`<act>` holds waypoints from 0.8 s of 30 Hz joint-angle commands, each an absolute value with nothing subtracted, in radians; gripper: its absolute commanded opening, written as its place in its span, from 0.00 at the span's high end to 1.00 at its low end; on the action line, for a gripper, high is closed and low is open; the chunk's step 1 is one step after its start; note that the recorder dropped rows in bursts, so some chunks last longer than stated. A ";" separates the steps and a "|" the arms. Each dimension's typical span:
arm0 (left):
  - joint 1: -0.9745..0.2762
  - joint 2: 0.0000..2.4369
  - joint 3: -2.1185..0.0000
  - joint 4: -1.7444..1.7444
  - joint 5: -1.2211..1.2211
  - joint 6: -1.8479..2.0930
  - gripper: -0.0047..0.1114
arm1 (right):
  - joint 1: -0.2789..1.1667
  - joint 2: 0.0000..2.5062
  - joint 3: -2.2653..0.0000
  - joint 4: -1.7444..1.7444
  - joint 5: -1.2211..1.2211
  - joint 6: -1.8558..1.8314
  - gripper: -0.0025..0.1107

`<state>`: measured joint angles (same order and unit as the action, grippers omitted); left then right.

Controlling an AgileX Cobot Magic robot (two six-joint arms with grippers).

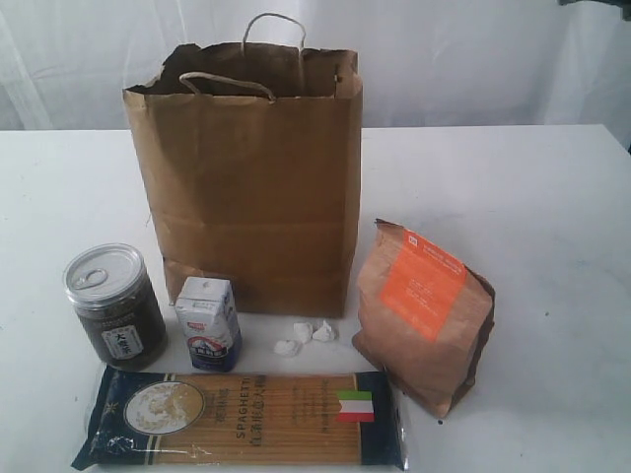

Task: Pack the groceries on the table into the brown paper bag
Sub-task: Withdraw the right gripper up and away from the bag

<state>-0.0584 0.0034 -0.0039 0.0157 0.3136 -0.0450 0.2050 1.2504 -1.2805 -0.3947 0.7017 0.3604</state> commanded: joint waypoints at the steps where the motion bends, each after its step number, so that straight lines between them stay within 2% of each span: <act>1: -0.065 0.000 0.000 0.013 0.338 -0.046 0.96 | 0.075 1.065 -1.052 -0.359 0.489 0.428 0.98; 7: -0.065 0.000 0.000 0.013 0.338 -0.046 0.96 | -0.021 0.754 -0.727 -0.359 0.154 0.426 0.98; 11: -0.065 0.000 0.000 0.013 0.338 -0.046 0.96 | -0.035 0.540 -0.528 -0.359 -0.063 0.424 0.98; 14: -0.065 0.000 0.000 0.013 0.338 -0.046 0.96 | -0.035 0.415 -0.461 -0.359 -0.036 0.424 0.98; 20: -0.065 0.000 0.000 0.013 0.338 -0.046 0.96 | -0.035 0.195 -0.449 -0.359 0.279 0.424 0.98; 24: -0.065 0.000 0.000 0.013 0.338 -0.046 0.96 | -0.035 0.094 -0.429 -0.396 0.291 0.423 0.98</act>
<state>-0.0584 0.0034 -0.0039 0.0157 0.3136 -0.0450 -0.0287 0.1572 -0.4458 -0.3726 0.2705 0.4205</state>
